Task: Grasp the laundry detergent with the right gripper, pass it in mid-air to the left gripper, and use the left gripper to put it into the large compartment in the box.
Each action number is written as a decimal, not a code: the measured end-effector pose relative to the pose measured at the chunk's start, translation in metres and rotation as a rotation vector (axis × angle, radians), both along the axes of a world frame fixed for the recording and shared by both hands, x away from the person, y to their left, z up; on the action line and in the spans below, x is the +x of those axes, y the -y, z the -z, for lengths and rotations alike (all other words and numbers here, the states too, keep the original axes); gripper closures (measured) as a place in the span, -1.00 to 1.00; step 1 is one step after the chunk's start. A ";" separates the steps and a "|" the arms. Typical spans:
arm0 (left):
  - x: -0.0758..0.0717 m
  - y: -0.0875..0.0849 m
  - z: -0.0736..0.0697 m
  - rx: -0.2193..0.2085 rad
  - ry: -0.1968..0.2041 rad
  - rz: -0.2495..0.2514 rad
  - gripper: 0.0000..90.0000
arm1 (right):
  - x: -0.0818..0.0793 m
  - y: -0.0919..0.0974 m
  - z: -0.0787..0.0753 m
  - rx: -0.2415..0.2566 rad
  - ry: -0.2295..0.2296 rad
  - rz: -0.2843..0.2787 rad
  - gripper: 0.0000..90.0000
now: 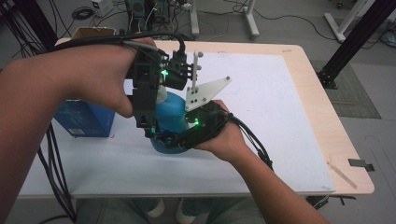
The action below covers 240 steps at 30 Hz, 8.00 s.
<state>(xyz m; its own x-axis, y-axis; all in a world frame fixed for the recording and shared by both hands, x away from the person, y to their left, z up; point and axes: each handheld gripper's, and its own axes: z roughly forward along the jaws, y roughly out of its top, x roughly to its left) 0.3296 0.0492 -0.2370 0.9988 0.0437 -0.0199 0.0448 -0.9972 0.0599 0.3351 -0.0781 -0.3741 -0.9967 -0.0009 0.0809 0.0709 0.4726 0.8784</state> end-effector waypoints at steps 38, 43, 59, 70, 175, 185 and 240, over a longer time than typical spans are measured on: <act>0.001 -0.003 0.002 0.013 0.019 -0.040 -0.53 | 0.003 -0.012 -0.002 0.039 -0.020 -0.031 -0.01; 0.001 -0.002 0.003 0.023 0.040 -0.036 -0.52 | 0.003 -0.012 -0.002 0.037 -0.021 -0.033 -0.01; 0.001 0.001 0.004 0.033 0.059 -0.023 -0.36 | 0.003 -0.012 -0.002 0.045 -0.017 -0.035 0.00; 0.001 0.003 0.005 0.039 0.071 -0.025 -0.27 | 0.004 -0.011 -0.003 0.052 -0.015 -0.031 0.00; 0.087 -0.191 -0.059 0.149 0.008 -0.940 -0.15 | 0.003 0.093 -0.043 -0.441 0.183 0.149 -0.99; 0.096 -0.186 -0.008 0.164 0.010 -0.721 -0.15 | 0.004 0.093 -0.040 -0.454 0.170 0.155 -0.99; 0.081 -0.175 -0.023 0.075 0.037 -0.435 -0.72 | 0.041 0.114 -0.060 -0.579 0.068 0.141 -0.99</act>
